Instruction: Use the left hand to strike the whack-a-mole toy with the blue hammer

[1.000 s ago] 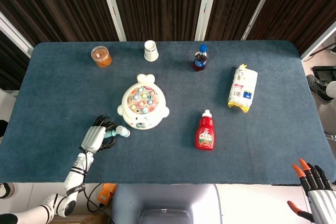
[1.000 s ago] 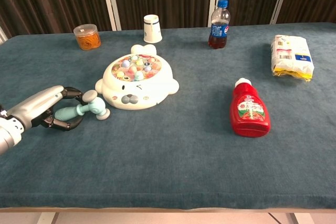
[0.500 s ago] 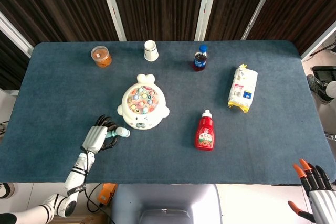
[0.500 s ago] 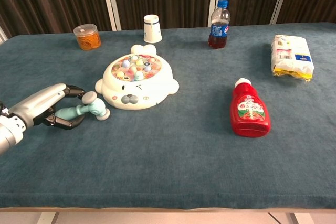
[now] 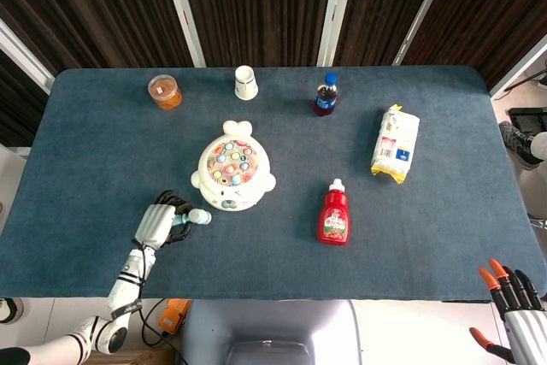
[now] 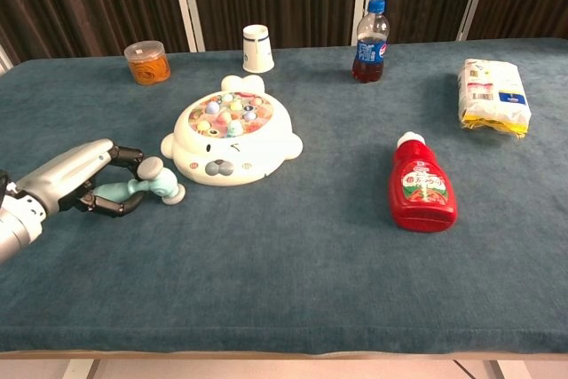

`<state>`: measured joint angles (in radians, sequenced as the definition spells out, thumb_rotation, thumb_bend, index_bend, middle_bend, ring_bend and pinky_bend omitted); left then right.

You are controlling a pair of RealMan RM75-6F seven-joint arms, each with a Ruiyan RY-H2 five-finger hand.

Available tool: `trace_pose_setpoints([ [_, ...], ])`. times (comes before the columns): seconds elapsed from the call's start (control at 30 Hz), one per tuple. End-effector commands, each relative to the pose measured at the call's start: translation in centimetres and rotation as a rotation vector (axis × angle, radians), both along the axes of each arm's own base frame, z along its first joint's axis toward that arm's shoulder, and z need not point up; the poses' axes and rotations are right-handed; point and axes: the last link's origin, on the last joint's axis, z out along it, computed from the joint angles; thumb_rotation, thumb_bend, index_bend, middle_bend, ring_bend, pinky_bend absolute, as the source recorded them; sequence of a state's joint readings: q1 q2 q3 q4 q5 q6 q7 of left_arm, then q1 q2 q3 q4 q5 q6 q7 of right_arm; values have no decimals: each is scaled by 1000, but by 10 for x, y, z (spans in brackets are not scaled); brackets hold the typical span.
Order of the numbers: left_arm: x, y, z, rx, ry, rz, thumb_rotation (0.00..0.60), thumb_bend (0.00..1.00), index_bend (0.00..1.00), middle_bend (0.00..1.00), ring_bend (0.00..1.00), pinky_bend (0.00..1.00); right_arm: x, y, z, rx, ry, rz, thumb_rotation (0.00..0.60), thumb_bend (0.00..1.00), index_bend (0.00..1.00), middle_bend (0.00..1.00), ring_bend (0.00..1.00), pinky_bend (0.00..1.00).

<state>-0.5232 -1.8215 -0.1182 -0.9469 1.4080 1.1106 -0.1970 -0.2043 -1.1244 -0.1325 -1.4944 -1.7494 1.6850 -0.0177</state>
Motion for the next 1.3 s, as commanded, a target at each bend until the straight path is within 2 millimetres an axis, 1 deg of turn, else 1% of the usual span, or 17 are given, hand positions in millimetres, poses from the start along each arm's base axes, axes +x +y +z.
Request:
trace_pose_setpoints([
  [0.03, 1, 0, 0, 11, 6, -1, 600, 494, 601, 589, 330, 188, 0, 0, 0, 0, 0, -1, 600, 174, 0, 22, 0, 0],
  [0.1, 1, 0, 0, 18, 6, -2, 600, 507, 622, 617, 353, 220, 0, 0, 0, 1, 0, 0, 600, 174, 0, 22, 0, 0],
  [0.2, 3, 0, 0, 48, 1, -3, 600, 561, 671, 692, 411, 296, 0, 0, 0, 0, -1, 0, 600, 174, 0, 22, 0, 0],
  [0.3, 3, 0, 0, 59, 3, 4, 600, 611, 698, 784, 488, 421, 0, 1, 1, 0, -1, 1, 600, 174, 0, 22, 0, 0],
  [0.33, 3, -1, 0, 55, 1, 9, 600, 626, 702, 815, 520, 496, 0, 1, 1, 0, -1, 1, 600, 174, 0, 22, 0, 0],
  [0.37, 2, -1, 0, 52, -1, 16, 600, 635, 703, 830, 538, 547, 0, 1, 1, 1, -1, 1, 600, 174, 0, 22, 0, 0],
  [0.43, 2, -2, 2, 50, -19, 28, 600, 657, 702, 863, 594, 731, 0, 1, 1, 2, -1, 1, 600, 174, 0, 22, 0, 0],
  [0.5, 4, -4, 4, 49, -48, 40, 600, 678, 697, 892, 642, 894, 0, 1, 0, 3, -1, 1, 600, 174, 0, 22, 0, 0],
  [0.53, 5, -5, 6, 51, -61, 43, 600, 693, 694, 908, 667, 959, 0, 1, 1, 3, -1, 1, 600, 174, 0, 22, 0, 0],
  [0.57, 6, -7, 9, 54, -83, 51, 600, 704, 691, 919, 687, 989, 0, 1, 1, 3, -1, 2, 600, 174, 0, 22, 0, 0],
  [0.67, 11, -10, 15, 54, -150, 77, 600, 732, 691, 945, 742, 1000, 0, 2, 0, 5, 0, 4, 600, 174, 0, 22, 0, 0],
  [0.8, 20, -14, 26, 27, -255, 123, 600, 756, 691, 959, 770, 1000, 1, 3, 0, 8, 0, 9, 600, 174, 0, 22, 0, 0],
  [0.93, 25, -18, 40, 39, -371, 165, 600, 781, 690, 981, 813, 1000, 1, 4, 0, 8, -2, 12, 600, 174, 0, 22, 0, 0],
  [1.1, 26, -19, 45, 51, -429, 195, 600, 805, 682, 999, 876, 1000, 1, 4, 0, 11, -1, 14, 600, 175, 0, 22, 0, 0],
  [1.17, 27, -19, 52, 62, -477, 227, 600, 817, 678, 1000, 892, 1000, 2, 4, 0, 13, 0, 16, 600, 174, 0, 22, 0, 0],
  [1.23, 31, -17, 64, 89, -494, 232, 600, 819, 676, 1000, 892, 1000, 2, 4, 0, 15, -2, 18, 600, 174, 0, 21, 0, 0],
  [1.3, 36, -17, 71, 95, -486, 230, 600, 818, 675, 1000, 892, 1000, 2, 5, 0, 18, -2, 19, 600, 174, 0, 20, 0, 0],
])
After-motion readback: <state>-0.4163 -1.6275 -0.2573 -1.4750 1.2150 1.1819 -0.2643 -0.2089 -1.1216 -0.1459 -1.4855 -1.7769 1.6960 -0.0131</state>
